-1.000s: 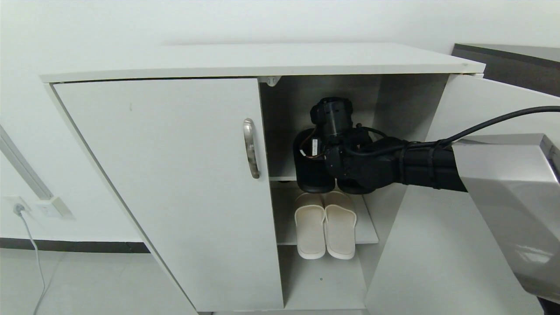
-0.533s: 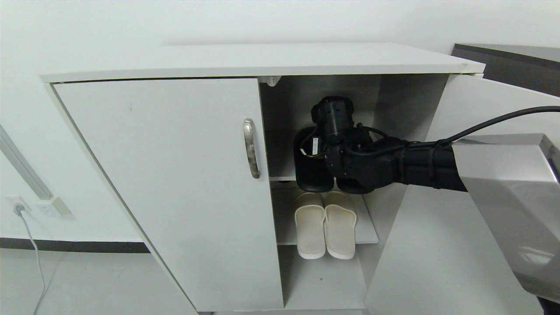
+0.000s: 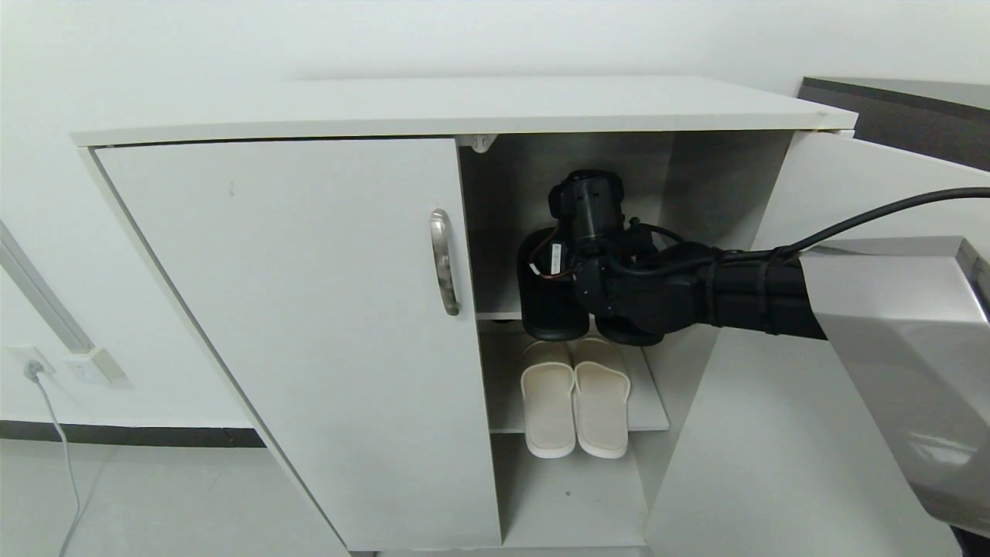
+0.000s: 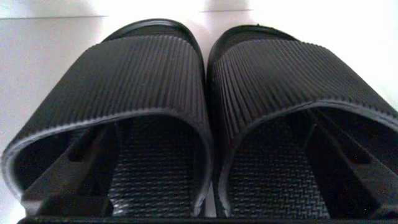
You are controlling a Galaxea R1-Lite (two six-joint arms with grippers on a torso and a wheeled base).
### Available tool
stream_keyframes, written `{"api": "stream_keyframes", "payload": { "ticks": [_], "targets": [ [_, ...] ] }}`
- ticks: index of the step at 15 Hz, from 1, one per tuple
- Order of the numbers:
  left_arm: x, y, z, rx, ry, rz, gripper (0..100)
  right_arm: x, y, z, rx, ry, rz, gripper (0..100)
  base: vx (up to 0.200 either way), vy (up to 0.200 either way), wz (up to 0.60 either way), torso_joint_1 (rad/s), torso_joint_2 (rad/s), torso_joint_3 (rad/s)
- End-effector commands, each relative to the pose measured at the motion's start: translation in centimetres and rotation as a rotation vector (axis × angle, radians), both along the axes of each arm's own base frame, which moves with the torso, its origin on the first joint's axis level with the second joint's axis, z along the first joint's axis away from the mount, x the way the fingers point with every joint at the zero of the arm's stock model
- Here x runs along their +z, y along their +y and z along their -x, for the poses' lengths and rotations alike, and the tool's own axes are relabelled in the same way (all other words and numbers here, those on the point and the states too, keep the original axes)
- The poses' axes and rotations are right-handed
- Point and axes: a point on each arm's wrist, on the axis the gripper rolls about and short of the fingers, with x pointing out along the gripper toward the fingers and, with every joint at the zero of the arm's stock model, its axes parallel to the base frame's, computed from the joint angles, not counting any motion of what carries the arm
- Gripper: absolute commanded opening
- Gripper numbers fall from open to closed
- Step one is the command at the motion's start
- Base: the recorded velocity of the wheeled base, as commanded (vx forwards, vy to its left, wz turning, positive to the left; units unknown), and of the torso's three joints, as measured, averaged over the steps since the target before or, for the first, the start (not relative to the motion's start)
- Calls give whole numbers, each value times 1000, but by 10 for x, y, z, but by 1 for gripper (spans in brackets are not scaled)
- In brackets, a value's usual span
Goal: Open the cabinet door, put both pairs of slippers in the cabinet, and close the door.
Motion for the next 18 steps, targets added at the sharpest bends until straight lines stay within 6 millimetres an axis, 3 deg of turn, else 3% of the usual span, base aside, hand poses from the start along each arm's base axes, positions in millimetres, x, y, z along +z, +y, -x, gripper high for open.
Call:
{"api": "stream_keyframes", "payload": {
  "ticks": [1, 8, 14, 18],
  "targets": [
    [0, 0, 0, 0, 1, 0, 0, 7, 0, 5, 3, -11, -11, 100, 0, 0, 0, 0, 0, 0],
    [0, 0, 0, 0, -1, 0, 0, 16, -9, 40, 30, 4, -23, 100, 0, 0, 0, 0, 0, 0],
    [0, 0, 0, 0, 1, 0, 0, 10, -17, 90, 90, 9, -12, 100, 0, 0, 0, 0, 0, 0],
    [0, 0, 0, 0, 1, 2, 0, 9, -36, 124, 133, -4, -28, 100, 0, 0, 0, 0, 0, 0]
  ]
}}
